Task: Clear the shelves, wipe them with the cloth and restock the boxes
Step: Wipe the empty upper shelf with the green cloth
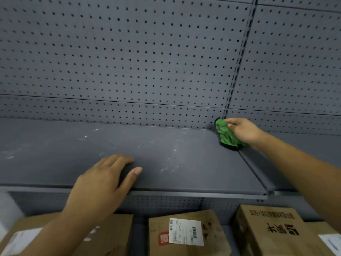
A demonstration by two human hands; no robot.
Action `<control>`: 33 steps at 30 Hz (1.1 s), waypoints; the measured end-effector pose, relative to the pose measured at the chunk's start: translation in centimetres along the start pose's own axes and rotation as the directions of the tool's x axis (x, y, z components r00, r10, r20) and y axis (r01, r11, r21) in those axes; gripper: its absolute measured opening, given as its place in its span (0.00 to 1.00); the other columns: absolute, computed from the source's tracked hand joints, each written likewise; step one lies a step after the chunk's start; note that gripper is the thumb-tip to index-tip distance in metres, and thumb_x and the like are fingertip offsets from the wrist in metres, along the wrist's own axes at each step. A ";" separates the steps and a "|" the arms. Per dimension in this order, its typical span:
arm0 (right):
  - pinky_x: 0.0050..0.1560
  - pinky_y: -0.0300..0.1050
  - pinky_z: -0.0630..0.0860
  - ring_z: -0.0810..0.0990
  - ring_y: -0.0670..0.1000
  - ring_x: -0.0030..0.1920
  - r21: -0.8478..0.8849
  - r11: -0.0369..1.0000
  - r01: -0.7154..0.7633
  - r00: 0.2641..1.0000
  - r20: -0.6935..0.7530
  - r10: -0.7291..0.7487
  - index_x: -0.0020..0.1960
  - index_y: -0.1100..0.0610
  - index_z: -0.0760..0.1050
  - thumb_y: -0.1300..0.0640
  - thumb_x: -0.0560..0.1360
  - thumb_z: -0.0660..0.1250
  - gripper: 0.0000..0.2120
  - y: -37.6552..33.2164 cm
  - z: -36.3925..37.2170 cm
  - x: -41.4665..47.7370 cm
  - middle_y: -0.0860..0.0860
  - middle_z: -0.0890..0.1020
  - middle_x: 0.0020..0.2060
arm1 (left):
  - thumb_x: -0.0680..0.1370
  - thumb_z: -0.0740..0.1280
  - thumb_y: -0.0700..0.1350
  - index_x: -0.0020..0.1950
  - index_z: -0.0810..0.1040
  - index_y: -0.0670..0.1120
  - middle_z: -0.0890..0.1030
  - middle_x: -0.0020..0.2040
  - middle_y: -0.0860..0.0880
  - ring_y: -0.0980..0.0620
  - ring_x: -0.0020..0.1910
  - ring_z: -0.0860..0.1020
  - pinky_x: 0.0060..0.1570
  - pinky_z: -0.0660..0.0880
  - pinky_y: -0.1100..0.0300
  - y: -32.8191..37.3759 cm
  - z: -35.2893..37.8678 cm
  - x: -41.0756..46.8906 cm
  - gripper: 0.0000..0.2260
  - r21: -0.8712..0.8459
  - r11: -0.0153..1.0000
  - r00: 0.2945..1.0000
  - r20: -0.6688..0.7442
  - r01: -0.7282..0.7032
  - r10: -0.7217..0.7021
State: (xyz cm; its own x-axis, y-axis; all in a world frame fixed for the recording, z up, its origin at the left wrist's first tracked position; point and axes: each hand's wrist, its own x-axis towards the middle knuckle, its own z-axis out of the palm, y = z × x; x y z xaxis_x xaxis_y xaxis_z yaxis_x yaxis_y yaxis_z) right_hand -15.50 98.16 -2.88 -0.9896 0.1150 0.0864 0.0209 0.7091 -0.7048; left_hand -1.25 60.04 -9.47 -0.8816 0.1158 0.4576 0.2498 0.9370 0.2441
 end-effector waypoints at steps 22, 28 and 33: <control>0.64 0.38 0.68 0.76 0.48 0.63 -0.128 0.959 0.254 0.939 0.269 -0.213 0.70 0.51 0.76 0.57 0.86 0.55 0.16 -7.8 9.7 -1.5 0.48 0.80 0.63 | 0.79 0.40 0.70 0.60 0.75 0.56 0.79 0.52 0.59 0.58 0.52 0.78 0.38 0.66 0.64 0.0 0.4 0.1 0.30 0.014 1.000 1.000 -0.025 -0.006 0.006; 0.66 0.33 0.62 0.72 0.46 0.68 -0.106 0.886 0.452 0.836 0.397 -0.379 0.72 0.53 0.74 0.57 0.86 0.56 0.17 -9.7 11.9 -6.2 0.49 0.76 0.68 | 0.84 0.49 0.61 0.62 0.75 0.48 0.82 0.51 0.52 0.51 0.47 0.82 0.33 0.64 0.63 0.2 0.2 -0.2 0.22 -0.042 0.999 0.998 -0.062 0.028 -0.031; 0.73 0.41 0.65 0.73 0.45 0.67 -0.044 0.824 0.564 0.742 0.464 -0.483 0.72 0.54 0.74 0.57 0.86 0.56 0.17 -10.4 12.0 -11.4 0.47 0.77 0.66 | 0.82 0.48 0.60 0.66 0.73 0.49 0.81 0.55 0.50 0.49 0.51 0.81 0.36 0.68 0.59 0.3 0.0 -0.3 0.23 -0.072 0.997 0.998 -0.055 0.035 -0.039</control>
State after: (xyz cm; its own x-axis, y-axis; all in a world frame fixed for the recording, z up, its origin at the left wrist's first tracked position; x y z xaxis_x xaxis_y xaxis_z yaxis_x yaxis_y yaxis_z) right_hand -6.19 81.18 -4.98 -0.8107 -0.5803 0.0777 -0.5350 0.6802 -0.5011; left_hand -0.92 60.25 -9.56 -0.8674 0.0607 0.4939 0.2467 0.9144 0.3210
